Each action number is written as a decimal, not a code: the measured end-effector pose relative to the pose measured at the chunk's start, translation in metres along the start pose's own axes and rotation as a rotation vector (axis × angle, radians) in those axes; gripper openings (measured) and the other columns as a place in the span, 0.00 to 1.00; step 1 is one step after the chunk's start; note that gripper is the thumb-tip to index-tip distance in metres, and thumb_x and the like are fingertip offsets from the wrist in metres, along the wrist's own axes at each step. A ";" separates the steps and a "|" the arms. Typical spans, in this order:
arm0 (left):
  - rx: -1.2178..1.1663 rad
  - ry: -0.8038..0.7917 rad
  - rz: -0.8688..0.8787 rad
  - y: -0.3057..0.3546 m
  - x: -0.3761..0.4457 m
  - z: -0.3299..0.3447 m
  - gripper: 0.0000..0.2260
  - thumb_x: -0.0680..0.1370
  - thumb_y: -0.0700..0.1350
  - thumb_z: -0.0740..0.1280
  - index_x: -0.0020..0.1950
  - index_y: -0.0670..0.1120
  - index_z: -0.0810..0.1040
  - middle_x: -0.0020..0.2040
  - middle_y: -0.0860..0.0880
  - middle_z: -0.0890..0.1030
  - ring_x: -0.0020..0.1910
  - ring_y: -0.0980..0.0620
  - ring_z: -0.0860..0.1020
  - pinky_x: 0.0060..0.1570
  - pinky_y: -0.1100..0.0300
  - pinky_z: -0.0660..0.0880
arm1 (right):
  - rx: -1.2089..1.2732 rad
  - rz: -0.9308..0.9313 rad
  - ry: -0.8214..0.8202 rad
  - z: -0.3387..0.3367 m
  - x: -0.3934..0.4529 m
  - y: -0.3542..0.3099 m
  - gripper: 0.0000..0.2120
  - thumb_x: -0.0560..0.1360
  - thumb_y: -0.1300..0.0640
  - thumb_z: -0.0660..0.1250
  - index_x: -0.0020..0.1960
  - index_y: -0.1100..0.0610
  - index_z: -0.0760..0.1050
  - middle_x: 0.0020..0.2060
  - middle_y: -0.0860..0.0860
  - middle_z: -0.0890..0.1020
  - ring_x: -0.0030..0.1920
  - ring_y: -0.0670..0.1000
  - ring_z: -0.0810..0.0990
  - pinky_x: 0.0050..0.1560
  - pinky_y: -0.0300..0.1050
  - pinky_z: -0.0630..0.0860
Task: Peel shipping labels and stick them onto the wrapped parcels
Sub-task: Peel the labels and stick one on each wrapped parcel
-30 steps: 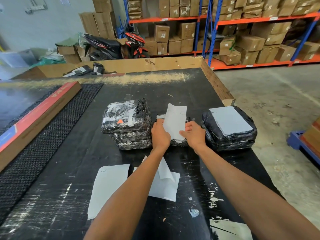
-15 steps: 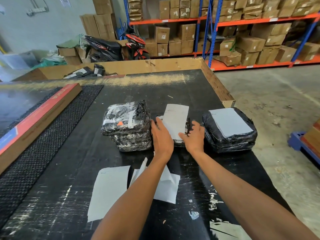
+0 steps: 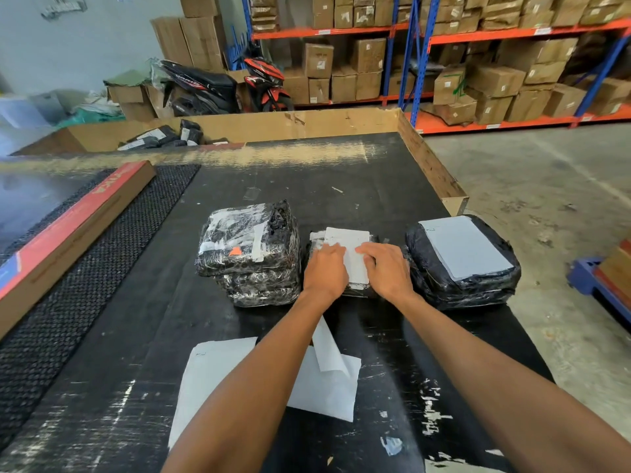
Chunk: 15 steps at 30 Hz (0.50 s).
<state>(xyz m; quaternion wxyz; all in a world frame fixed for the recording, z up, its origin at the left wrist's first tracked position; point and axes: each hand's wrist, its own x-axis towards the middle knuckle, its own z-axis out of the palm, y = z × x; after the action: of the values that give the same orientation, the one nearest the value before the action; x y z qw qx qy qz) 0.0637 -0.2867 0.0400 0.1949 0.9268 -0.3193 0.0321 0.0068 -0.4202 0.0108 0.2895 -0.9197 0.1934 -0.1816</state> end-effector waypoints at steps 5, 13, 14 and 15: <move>0.096 -0.113 0.020 -0.012 0.041 0.008 0.19 0.82 0.42 0.55 0.73 0.43 0.69 0.74 0.45 0.69 0.74 0.40 0.64 0.73 0.46 0.58 | -0.118 0.063 -0.158 -0.002 0.024 -0.007 0.19 0.84 0.54 0.55 0.74 0.48 0.71 0.76 0.43 0.67 0.78 0.53 0.59 0.75 0.59 0.59; -0.097 -0.111 -0.187 -0.021 0.066 0.026 0.19 0.84 0.51 0.54 0.75 0.50 0.67 0.77 0.44 0.63 0.79 0.44 0.53 0.73 0.40 0.58 | 0.212 0.372 -0.144 0.011 0.042 -0.001 0.26 0.81 0.47 0.62 0.77 0.50 0.63 0.73 0.58 0.68 0.73 0.61 0.68 0.73 0.53 0.64; -0.128 -0.108 -0.192 -0.021 0.065 0.028 0.20 0.84 0.50 0.54 0.75 0.49 0.66 0.77 0.43 0.62 0.79 0.43 0.52 0.74 0.41 0.58 | 0.226 0.432 -0.119 0.011 0.040 -0.002 0.29 0.80 0.45 0.63 0.78 0.54 0.62 0.72 0.60 0.70 0.72 0.61 0.69 0.71 0.52 0.66; -0.148 -0.108 -0.191 -0.021 0.064 0.030 0.20 0.84 0.50 0.54 0.76 0.48 0.65 0.78 0.42 0.60 0.79 0.43 0.50 0.75 0.42 0.57 | 0.213 0.497 -0.105 0.010 0.038 -0.004 0.32 0.79 0.42 0.63 0.77 0.58 0.63 0.71 0.61 0.72 0.70 0.62 0.71 0.69 0.52 0.68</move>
<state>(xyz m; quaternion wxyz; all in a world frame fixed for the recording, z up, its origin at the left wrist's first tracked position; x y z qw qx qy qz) 0.1250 -0.3198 0.0173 0.2477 0.9365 -0.2410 -0.0601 0.0449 -0.4306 0.0143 0.4297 -0.8166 0.3778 -0.0765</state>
